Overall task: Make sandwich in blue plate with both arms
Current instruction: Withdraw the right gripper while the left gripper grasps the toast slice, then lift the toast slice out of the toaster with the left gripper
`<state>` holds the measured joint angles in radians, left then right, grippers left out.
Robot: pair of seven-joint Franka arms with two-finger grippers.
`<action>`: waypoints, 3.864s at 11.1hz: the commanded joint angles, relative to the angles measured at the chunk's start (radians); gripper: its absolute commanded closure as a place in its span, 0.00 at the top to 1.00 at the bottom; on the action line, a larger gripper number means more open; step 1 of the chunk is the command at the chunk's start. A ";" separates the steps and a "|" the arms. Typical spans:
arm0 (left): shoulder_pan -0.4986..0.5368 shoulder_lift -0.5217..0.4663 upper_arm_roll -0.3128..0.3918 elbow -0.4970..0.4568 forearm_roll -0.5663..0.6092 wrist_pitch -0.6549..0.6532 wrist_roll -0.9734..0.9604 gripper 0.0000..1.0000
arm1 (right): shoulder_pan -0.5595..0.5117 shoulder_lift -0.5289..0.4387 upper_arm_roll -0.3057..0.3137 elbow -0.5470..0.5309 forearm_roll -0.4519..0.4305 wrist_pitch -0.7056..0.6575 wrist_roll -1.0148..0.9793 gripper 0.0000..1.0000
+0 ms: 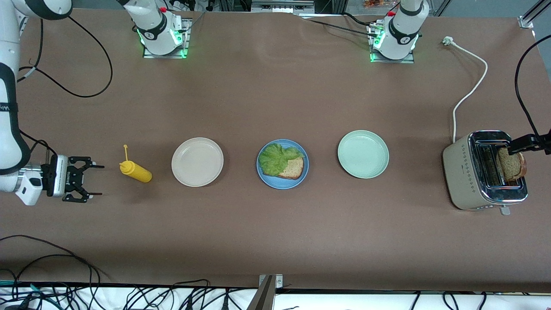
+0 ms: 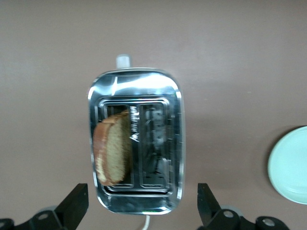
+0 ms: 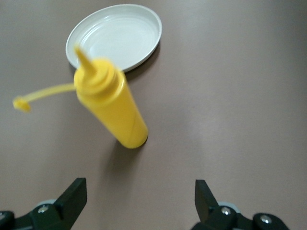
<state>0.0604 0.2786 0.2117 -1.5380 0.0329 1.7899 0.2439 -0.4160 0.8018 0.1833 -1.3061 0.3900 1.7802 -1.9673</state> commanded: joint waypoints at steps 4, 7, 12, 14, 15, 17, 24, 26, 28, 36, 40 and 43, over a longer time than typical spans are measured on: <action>0.073 0.114 0.025 0.010 0.012 0.085 0.128 1.00 | 0.088 -0.216 -0.002 -0.076 -0.135 -0.016 0.523 1.00; 0.076 0.139 0.026 0.010 0.013 0.089 0.132 1.00 | 0.144 -0.327 -0.002 -0.136 -0.197 -0.019 0.810 1.00; 0.095 0.182 0.026 0.004 0.010 0.115 0.130 1.00 | 0.215 -0.444 -0.002 -0.142 -0.255 -0.111 1.255 1.00; 0.095 0.183 0.026 -0.001 0.012 0.115 0.132 0.88 | 0.217 -0.452 -0.005 -0.115 -0.250 -0.168 1.272 1.00; 0.093 0.186 0.026 -0.001 0.018 0.114 0.132 0.63 | 0.215 -0.463 -0.004 -0.104 -0.252 -0.182 1.288 1.00; 0.088 0.188 0.026 0.001 0.024 0.112 0.132 0.26 | 0.215 -0.506 -0.010 -0.114 -0.252 -0.186 1.366 1.00; 0.082 0.174 0.023 0.041 0.015 0.099 0.127 0.00 | 0.333 -0.740 -0.049 -0.286 -0.283 -0.246 1.722 1.00; 0.082 0.172 0.015 0.076 0.010 0.071 0.127 0.00 | 0.533 -0.779 -0.258 -0.323 -0.287 -0.239 1.783 1.00; 0.084 0.145 0.014 0.081 -0.046 0.069 0.127 0.00 | 0.533 -0.783 -0.301 -0.317 -0.289 -0.265 1.820 1.00; 0.013 0.032 0.012 0.100 -0.141 -0.053 0.114 0.00 | 0.522 -0.770 -0.213 -0.331 -0.451 -0.171 2.006 1.00; -0.039 0.007 0.008 0.105 -0.171 -0.127 0.097 0.00 | 0.494 -0.779 -0.191 -0.326 -0.467 -0.162 1.938 1.00; -0.057 0.011 -0.060 0.104 -0.221 -0.138 0.036 0.00 | 0.482 -0.783 -0.212 -0.323 -0.418 -0.145 1.935 1.00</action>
<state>0.0149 0.2923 0.1968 -1.4385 -0.1306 1.6697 0.3445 0.0860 0.0407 -0.0172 -1.6163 -0.0634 1.6139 -0.0120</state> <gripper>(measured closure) 0.912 0.000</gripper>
